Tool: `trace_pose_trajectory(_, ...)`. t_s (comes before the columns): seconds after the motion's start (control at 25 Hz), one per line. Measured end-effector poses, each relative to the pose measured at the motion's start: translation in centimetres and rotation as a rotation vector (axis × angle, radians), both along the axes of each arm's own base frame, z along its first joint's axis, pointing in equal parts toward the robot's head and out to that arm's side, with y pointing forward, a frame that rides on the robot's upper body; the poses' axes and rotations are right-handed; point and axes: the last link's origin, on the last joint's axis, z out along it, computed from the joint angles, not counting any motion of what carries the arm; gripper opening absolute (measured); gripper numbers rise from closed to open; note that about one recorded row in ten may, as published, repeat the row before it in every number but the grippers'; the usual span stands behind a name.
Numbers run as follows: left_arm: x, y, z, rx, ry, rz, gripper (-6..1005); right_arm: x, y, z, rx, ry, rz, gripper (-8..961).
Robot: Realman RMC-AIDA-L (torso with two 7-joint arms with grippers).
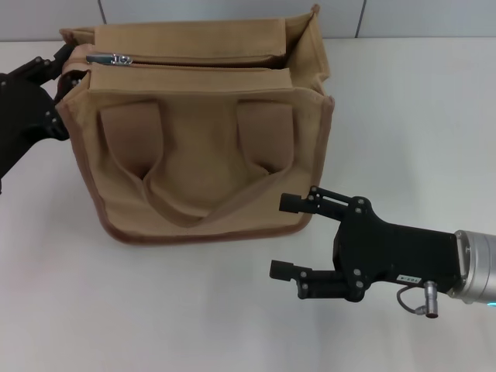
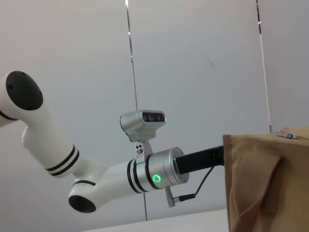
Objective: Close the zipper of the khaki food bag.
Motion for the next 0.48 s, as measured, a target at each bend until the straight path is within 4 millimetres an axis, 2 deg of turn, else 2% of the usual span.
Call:
trace_pose_trajectory(0.12,0.2,0.2,0.1,0.009,-0.008,-0.008,252,0.1,0.0,0.1,0.002,0.0,-0.002,846)
trace_pose_trajectory(0.24,0.4,0.2,0.3,0.018,-0.021,-0.014,62,0.1,0.0,0.1,0.002,0.002,-0.002,846)
trace_pose_trajectory(0.48,1.9,0.0,1.0,0.004,-0.107,-0.093,29,-0.1,0.0,0.7,0.024,0.046,-0.01,846)
